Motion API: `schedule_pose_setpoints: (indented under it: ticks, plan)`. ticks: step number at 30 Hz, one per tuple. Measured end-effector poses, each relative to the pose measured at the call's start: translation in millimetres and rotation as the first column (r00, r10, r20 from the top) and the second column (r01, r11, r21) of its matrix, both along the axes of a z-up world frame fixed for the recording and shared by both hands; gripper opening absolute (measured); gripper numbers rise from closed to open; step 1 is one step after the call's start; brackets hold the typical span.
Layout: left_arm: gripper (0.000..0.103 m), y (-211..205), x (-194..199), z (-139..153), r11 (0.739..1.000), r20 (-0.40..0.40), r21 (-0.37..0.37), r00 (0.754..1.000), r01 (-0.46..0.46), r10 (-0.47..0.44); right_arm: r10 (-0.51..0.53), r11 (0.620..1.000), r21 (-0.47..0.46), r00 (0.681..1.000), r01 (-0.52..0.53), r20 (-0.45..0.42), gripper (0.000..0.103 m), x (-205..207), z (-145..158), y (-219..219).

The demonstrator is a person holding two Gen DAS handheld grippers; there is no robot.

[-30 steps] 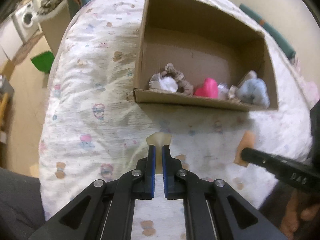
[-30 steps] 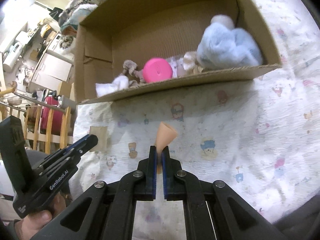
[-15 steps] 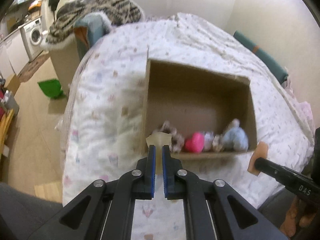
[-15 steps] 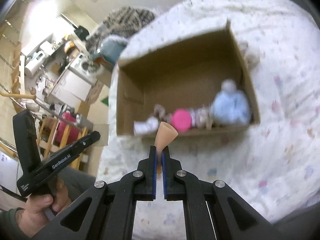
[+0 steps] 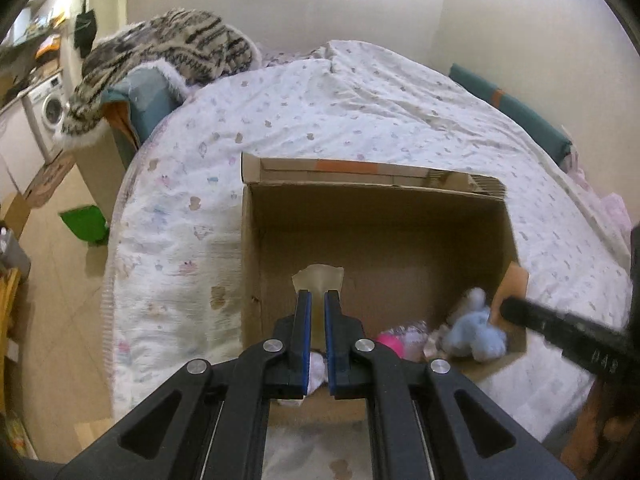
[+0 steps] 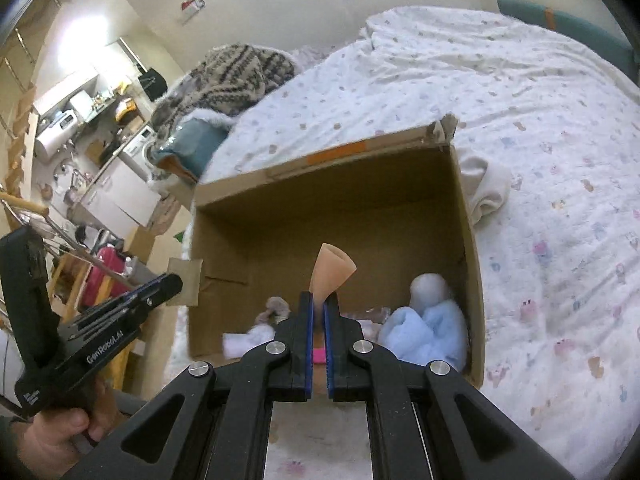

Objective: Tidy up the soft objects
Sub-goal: 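Carry the tube over the box and lower it inside with the right tool, then open the right tool to release the tube and withdraw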

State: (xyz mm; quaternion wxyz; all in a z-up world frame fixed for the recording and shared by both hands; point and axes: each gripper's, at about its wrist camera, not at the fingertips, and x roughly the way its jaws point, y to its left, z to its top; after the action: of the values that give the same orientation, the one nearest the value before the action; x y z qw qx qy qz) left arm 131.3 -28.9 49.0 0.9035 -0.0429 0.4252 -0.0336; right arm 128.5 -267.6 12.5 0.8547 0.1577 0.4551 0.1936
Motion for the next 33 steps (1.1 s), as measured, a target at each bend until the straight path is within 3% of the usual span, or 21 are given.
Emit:
schedule_pose_setpoints:
  ticks: [5, 9, 17, 27, 29, 31, 33]
  plan:
    - [0.007, -2.6, 6.2, -28.8, 1.0, -0.035, 0.012, 0.999, 0.019, -0.018, -0.008, 1.0, -0.027, 0.999, 0.006, -0.05, 0.007, 5.7, -25.4, 6.5]
    - [0.007, 0.0, 9.7, -44.0, 1.0, -0.08, 0.007, 0.997, 0.009, -0.008, 0.023, 0.993, -0.118, 0.999, -0.028, -0.048, 0.007, 3.3, -33.4, 20.0]
    - [0.009, -5.5, 4.5, -46.3, 0.999, -0.07, 0.041, 0.997, 0.027, -0.024, 0.031, 0.983, -0.18, 0.997, -0.042, -0.068, 0.007, -0.4, -42.3, 29.9]
    - [0.018, -11.5, -4.2, -38.3, 0.998, -0.051, 0.048, 0.998, 0.049, -0.046, 0.009, 0.988, -0.151, 0.998, -0.018, -0.061, 0.008, -1.6, -38.6, 22.2]
    - [0.024, -11.3, -6.1, -37.5, 0.998, -0.052, 0.053, 0.998, 0.045, -0.042, 0.003, 0.989, -0.146, 0.998, -0.011, -0.059, 0.008, -2.2, -37.8, 19.3]
    - [0.048, -11.4, -8.5, -36.1, 0.997, -0.049, 0.067, 0.998, 0.031, -0.028, -0.006, 0.99, -0.144, 0.999, -0.001, -0.051, 0.012, -2.6, -35.7, 16.4]
    - [0.065, -10.8, -12.7, -32.5, 0.997, -0.025, 0.077, 1.0, 0.009, -0.007, -0.012, 0.992, -0.129, 0.999, 0.006, -0.049, 0.015, -1.4, -34.1, 14.4]
